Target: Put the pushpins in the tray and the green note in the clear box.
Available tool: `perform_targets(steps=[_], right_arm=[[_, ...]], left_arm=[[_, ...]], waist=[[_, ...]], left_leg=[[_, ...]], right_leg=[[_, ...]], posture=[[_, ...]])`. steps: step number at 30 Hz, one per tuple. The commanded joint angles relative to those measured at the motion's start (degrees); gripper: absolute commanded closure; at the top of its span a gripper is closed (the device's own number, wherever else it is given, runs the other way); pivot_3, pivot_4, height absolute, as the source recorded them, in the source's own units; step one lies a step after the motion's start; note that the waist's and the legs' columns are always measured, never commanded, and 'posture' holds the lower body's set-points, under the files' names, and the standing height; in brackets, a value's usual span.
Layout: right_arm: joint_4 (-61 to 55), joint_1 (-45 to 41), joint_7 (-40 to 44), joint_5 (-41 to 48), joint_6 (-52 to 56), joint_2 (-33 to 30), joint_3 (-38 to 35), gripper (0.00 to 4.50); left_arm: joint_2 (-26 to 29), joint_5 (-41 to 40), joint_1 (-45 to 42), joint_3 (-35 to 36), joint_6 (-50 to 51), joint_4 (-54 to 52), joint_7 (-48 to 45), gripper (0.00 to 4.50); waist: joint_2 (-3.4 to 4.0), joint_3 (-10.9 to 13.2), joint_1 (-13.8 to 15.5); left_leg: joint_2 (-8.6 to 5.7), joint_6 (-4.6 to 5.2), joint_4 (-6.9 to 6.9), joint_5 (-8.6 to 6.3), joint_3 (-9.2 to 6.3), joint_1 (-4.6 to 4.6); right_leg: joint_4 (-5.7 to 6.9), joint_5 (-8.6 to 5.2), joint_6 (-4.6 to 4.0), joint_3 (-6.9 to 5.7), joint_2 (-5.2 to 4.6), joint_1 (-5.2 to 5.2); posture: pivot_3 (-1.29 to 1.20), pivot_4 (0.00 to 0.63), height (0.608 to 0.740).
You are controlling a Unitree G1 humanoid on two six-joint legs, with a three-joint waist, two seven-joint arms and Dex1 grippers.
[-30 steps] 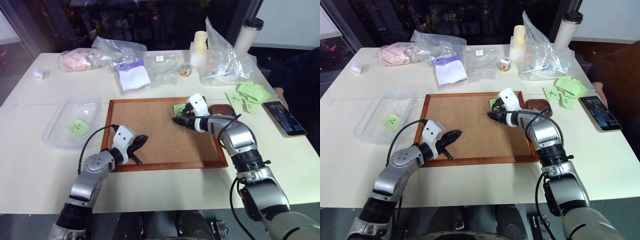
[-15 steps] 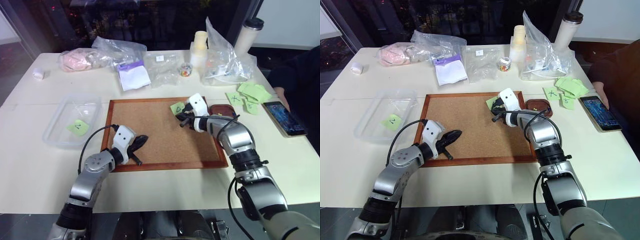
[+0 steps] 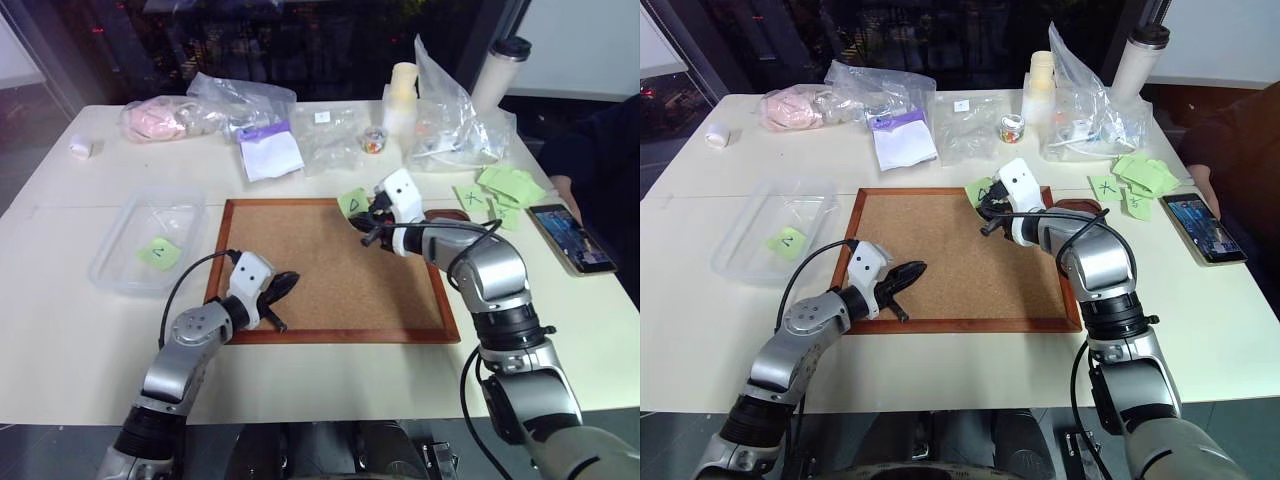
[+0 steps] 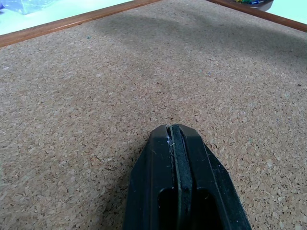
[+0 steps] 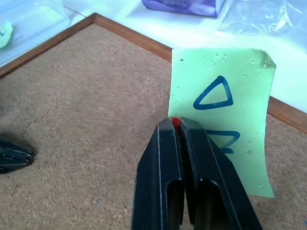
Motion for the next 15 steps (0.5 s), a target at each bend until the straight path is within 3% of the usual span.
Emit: perform_targets(steps=[1,9,11,12,15], right_arm=[[-6.4,1.2,1.3,2.2,1.7,-2.3,-1.2,4.43],[-19.6,7.0,6.2,5.0,3.7,-11.6,0.2,4.43],[-22.0,8.3,6.8,5.0,3.5,-13.6,0.9,4.5],[-22.8,8.6,6.9,5.0,3.3,-14.1,1.3,4.5],[-24.1,9.3,7.1,4.5,2.5,-15.2,2.2,4.5]], left_arm=[[-0.2,-0.6,0.9,0.3,3.0,2.3,0.3,4.5],[-0.9,-11.3,-6.5,6.6,10.2,-2.3,-2.3,4.5],[-1.1,-15.1,-8.6,6.8,13.2,-4.2,-4.1,3.76],[-0.9,-16.3,-9.4,6.7,14.3,-4.9,-4.9,3.65],[-1.1,-18.8,-11.9,6.9,16.7,-5.5,-5.7,2.19]], waist=[[0.0,0.0,0.0],[-0.1,0.1,0.0],[-0.18,0.1,0.1],[-0.23,0.2,0.1],[-0.31,0.2,0.0]], left_leg=[[0.0,0.0,0.0,0.0,0.0,0.0],[-0.02,0.0,0.07,0.0,-0.17,-0.11],[-0.04,0.0,0.08,0.0,-0.23,-0.24],[-0.04,0.0,0.08,0.0,-0.24,-0.26],[-0.04,0.0,0.08,0.0,-0.28,-0.29]], right_leg=[[0.0,0.0,0.0,0.0,0.0,0.0],[0.02,0.0,0.0,-0.09,0.1,-0.03],[0.0,0.0,0.0,-0.11,0.09,-0.1],[-0.01,0.0,0.0,-0.11,0.09,-0.12],[-0.06,0.0,0.0,-0.13,0.11,-0.12]], posture=[[0.0,0.15,0.74],[0.0,0.15,0.74],[0.0,0.15,0.74],[0.0,0.15,0.74],[0.0,0.15,0.74]])
